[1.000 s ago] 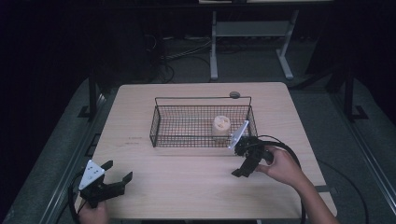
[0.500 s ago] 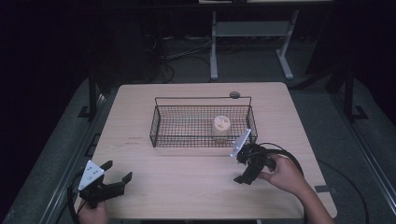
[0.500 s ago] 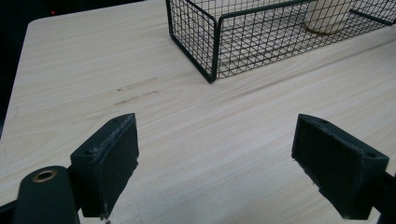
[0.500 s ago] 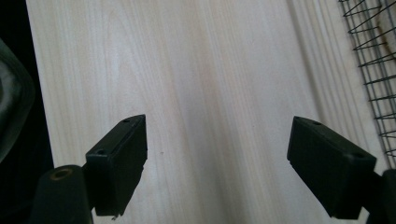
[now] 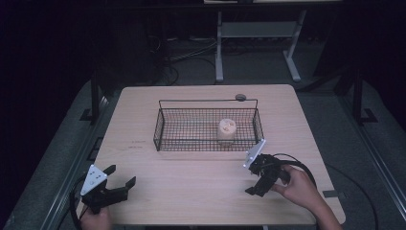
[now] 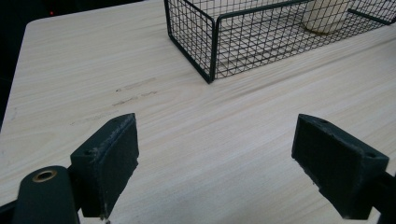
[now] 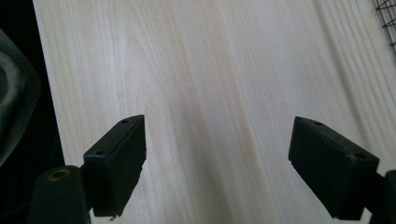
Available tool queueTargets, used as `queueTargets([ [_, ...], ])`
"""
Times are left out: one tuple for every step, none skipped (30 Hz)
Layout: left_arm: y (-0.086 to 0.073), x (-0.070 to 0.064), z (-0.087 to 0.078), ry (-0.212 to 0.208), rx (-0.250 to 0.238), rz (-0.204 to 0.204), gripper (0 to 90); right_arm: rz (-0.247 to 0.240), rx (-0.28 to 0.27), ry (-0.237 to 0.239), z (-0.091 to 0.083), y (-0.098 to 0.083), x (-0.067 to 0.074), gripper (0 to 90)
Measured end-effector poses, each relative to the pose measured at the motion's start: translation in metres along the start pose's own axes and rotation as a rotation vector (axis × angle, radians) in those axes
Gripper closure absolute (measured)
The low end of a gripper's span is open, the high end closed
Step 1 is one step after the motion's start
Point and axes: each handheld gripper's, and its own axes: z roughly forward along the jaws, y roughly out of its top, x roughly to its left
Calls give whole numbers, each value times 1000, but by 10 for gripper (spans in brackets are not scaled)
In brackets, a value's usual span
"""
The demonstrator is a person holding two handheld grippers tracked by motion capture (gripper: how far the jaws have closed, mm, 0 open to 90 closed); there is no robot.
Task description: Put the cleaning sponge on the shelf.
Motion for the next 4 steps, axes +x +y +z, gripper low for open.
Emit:
queueTargets([
  [0, 0, 0, 0, 2, 3, 139, 4, -6, -5, 0, -3, 2, 181],
  [0, 0, 0, 0, 2, 3, 139, 6, -12, -5, 0, -4, 4, 178],
  [0, 0, 0, -2, 3, 5, 139, 4, -19, -8, -1, -5, 6, 178],
  [0, 0, 0, -2, 3, 5, 139, 4, -19, -8, -1, -5, 6, 178],
])
